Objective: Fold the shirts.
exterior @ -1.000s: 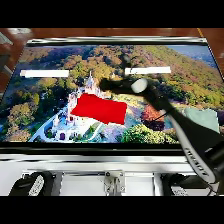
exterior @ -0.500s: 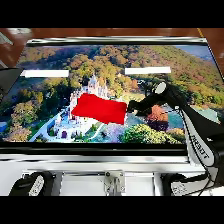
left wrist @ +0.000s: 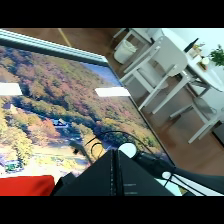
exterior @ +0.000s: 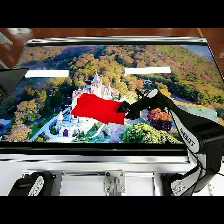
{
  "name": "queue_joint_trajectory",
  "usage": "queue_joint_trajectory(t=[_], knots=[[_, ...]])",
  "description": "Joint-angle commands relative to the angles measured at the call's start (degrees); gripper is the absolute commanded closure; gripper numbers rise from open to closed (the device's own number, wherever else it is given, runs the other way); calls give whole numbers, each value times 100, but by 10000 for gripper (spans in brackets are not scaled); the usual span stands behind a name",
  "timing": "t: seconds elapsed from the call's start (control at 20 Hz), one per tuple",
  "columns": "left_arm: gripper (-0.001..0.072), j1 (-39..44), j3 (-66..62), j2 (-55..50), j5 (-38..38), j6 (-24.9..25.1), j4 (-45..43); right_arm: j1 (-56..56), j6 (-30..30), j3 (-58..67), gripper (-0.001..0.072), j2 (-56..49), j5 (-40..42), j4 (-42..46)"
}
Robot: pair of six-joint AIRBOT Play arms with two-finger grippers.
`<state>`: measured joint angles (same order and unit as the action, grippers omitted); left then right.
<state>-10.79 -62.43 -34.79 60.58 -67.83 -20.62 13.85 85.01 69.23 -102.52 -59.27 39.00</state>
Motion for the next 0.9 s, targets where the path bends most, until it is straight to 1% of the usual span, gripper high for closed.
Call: queue_joint_trajectory(t=[0.0, 0.05, 0.1, 0.15, 0.2, 0.25, 0.3, 0.4, 0.45, 0.55, 0.7, 0.85], knots=[[669, 22, 2, 2, -11, 4, 205, 57, -90, 0, 481, -111, 155, -286], [669, 22, 2, 2, -11, 2, 205, 15, -232, 22, 628, -103, 136, -433], [669, 22, 2, 0, -9, 2, 205, -31, -485, 85, 638, -74, 48, -597], [669, 22, 2, 0, -9, 4, 203, -103, -885, 229, 638, -15, -197, -745], [670, 22, 4, 0, -9, 2, 203, -184, -1300, 420, 638, 74, -573, -833], [669, 24, 4, 0, -9, 4, 203, -306, -1591, 675, 638, 205, -1036, -852], [669, 22, 4, 0, -9, 4, 203, -452, -1665, 931, 638, 350, -1414, -815], [669, 22, 4, -13, -9, 7, 201, -890, -1602, 1449, 639, 737, -1930, -643], [669, 22, 4, -20, -15, 15, 155, -1185, -1375, 1692, 639, 962, -2070, -496], [669, 22, 4, -28, -13, 22, 20, -1849, -879, 2048, 639, 1416, -2190, -251], [669, 22, 4, -28, -11, 22, 4, -3053, -376, 2365, 639, 2022, -2267, -243], [669, 22, 4, -22, -9, 24, 0, -4319, -236, 2546, 639, 2376, -2306, -245]])
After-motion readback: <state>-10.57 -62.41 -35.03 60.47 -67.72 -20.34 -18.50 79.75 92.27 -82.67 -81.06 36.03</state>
